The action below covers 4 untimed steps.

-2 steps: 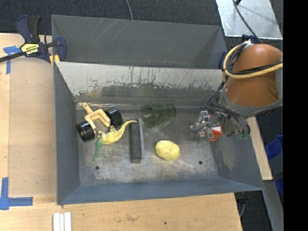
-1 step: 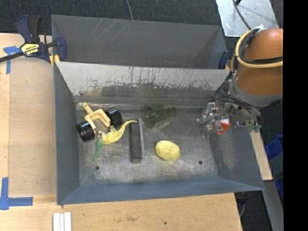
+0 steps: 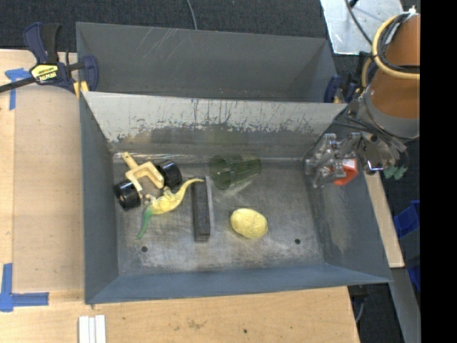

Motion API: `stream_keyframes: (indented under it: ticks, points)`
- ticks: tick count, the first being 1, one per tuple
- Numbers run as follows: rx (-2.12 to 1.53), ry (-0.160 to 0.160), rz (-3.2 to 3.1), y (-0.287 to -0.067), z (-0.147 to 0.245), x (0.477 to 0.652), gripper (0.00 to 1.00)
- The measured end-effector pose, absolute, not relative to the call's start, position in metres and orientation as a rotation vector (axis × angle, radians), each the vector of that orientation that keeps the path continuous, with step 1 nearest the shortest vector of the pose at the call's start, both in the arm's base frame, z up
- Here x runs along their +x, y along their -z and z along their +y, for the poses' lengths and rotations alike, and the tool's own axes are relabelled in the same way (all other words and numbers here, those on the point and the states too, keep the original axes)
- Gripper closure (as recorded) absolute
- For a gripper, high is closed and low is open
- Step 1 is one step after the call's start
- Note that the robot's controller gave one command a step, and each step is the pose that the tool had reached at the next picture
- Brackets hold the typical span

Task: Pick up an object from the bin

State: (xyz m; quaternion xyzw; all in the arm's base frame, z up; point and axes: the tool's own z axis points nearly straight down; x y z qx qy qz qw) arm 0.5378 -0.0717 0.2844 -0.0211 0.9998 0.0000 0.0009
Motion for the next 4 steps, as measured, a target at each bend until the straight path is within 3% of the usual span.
stream_keyframes:
  ticks: [1,2,3,4]
  points:
    - [-0.150,0.000,3.138,-0.148,-0.090,0.561,1.00]
    - [-0.150,0.001,3.136,-0.149,-0.090,0.561,1.00]
    - [-0.150,-0.001,3.143,-0.195,-0.077,0.557,1.00]
    - [-0.130,-0.001,3.139,-0.257,-0.080,0.554,1.00]
